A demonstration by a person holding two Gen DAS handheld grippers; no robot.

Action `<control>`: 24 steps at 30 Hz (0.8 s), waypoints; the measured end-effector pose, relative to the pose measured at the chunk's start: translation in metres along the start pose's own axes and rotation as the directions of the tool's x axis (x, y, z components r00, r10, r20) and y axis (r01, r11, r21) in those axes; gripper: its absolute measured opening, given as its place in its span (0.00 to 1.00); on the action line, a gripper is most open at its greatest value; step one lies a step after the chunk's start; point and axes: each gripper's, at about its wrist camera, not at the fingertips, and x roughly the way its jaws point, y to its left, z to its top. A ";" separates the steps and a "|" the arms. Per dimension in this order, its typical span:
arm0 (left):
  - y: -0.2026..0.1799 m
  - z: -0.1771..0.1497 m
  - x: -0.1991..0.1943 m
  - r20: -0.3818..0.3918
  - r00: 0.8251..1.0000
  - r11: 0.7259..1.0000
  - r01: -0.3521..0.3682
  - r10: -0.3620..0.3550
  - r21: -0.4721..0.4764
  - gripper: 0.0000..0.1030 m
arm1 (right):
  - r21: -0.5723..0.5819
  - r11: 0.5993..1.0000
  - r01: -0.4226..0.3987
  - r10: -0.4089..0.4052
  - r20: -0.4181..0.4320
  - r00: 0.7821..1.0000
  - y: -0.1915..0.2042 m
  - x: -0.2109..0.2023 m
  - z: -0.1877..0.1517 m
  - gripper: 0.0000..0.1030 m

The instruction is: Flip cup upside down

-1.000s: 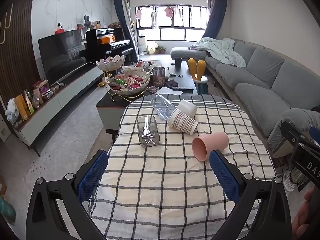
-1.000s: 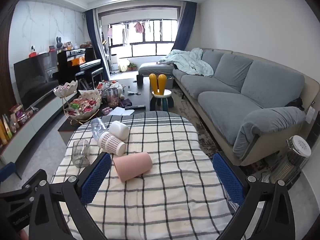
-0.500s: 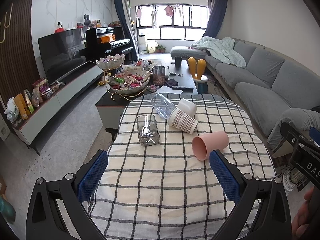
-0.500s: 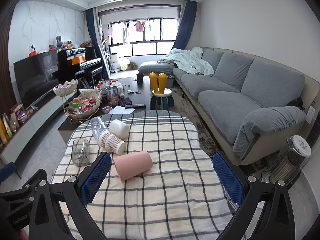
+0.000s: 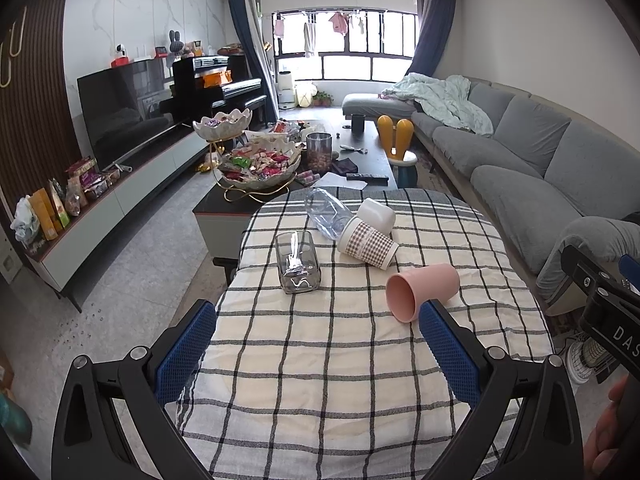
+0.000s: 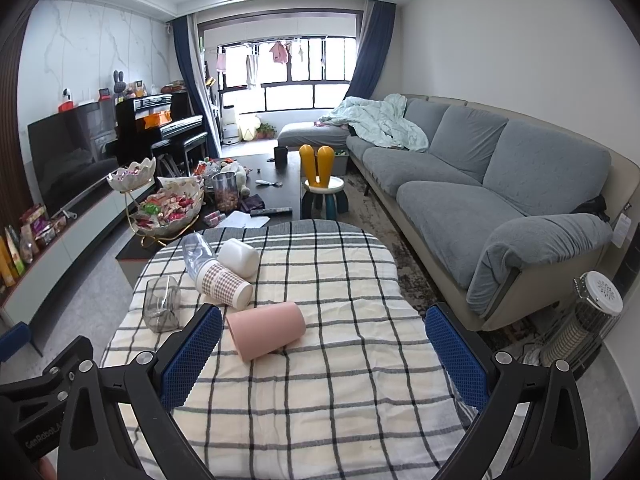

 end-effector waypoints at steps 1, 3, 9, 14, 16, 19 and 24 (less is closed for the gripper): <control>0.000 0.000 0.000 0.000 1.000 1.000 0.000 0.000 -0.001 1.00 | 0.000 1.000 0.000 0.000 0.000 1.000 0.000 0.000 0.000 0.99; 0.000 0.000 0.000 0.000 1.000 1.000 0.000 0.000 0.001 1.00 | 0.000 1.000 0.000 0.000 -0.001 1.000 0.000 0.000 0.000 0.99; 0.000 0.000 0.001 -0.003 1.000 1.000 0.002 -0.002 0.001 1.00 | 0.000 1.000 0.000 0.000 -0.002 1.000 -0.001 0.000 0.000 0.99; 0.000 0.000 0.001 0.000 1.000 1.000 0.001 -0.001 -0.001 1.00 | -0.001 1.000 0.000 0.000 -0.003 1.000 0.000 0.001 0.000 0.99; -0.001 0.001 0.001 0.001 1.000 1.000 0.000 0.000 0.001 1.00 | 0.000 1.000 -0.001 0.001 -0.005 1.000 0.000 0.001 0.000 0.99; -0.001 0.001 0.001 -0.001 1.000 1.000 0.000 0.000 -0.001 1.00 | 0.001 1.000 0.000 0.000 -0.007 1.000 -0.001 0.000 0.000 0.99; -0.002 0.000 0.002 -0.001 1.000 1.000 -0.001 0.001 0.000 1.00 | 0.001 1.000 0.000 0.000 -0.005 1.000 -0.001 0.000 0.000 0.99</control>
